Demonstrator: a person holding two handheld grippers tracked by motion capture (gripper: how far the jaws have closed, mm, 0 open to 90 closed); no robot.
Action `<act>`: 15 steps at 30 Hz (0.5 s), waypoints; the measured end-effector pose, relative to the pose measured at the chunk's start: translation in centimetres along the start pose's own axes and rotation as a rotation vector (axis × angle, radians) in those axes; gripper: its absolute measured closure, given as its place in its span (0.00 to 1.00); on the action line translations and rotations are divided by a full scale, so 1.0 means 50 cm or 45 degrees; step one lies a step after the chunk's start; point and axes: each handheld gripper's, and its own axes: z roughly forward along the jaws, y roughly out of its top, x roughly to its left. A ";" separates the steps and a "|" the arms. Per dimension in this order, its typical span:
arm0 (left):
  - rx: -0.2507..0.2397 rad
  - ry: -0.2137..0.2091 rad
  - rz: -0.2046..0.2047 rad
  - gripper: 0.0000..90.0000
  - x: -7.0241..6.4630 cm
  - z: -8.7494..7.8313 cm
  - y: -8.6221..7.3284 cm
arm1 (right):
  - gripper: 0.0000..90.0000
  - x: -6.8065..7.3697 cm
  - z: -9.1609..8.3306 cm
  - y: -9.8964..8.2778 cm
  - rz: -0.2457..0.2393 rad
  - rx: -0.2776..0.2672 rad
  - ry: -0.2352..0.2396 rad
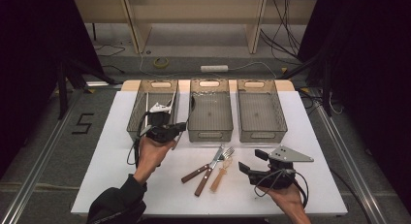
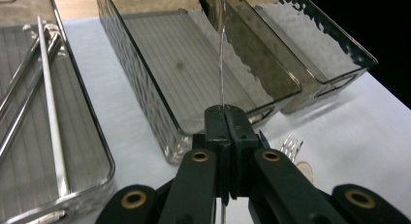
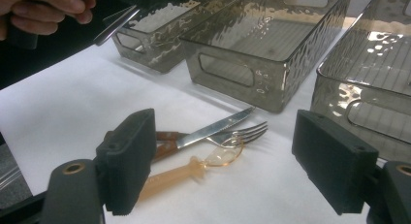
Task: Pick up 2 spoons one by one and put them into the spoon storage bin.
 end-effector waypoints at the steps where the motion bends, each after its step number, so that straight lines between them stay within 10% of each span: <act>1: -0.006 0.001 0.000 0.99 0.000 0.003 0.004 | 0.28 0.000 0.000 0.000 0.000 0.000 0.000; 15: -0.044 -0.001 -0.028 0.99 0.014 0.050 0.056 | 0.28 -0.002 0.000 -0.001 0.000 0.001 -0.002</act>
